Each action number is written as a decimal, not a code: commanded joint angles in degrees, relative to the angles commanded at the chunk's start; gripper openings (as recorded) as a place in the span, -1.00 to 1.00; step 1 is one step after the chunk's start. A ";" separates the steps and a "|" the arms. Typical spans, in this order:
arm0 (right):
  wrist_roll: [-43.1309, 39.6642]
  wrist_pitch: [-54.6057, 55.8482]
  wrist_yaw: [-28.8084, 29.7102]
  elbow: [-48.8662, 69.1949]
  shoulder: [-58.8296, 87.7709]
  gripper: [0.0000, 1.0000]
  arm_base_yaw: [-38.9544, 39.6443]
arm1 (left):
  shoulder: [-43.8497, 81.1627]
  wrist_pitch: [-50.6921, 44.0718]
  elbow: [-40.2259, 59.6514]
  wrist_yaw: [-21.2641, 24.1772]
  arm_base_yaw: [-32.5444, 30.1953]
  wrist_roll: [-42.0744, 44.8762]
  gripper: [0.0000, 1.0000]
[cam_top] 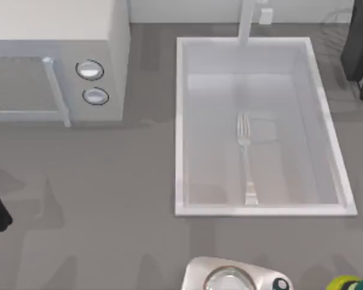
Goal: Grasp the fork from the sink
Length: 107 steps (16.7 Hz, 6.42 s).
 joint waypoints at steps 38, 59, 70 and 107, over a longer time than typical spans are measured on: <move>11.64 -29.31 -0.20 45.92 51.10 1.00 8.42 | 0.00 0.00 0.00 0.00 0.00 0.00 1.00; 25.34 -77.79 0.39 132.88 145.09 1.00 24.03 | 0.00 0.00 0.00 0.00 0.00 0.00 1.00; 25.37 -64.58 0.44 124.68 149.63 1.00 23.87 | 0.00 0.00 0.00 0.00 0.00 0.00 1.00; 24.86 -59.71 1.50 123.21 150.98 -1.00 23.92 | 0.00 0.00 0.00 0.00 0.00 0.00 1.00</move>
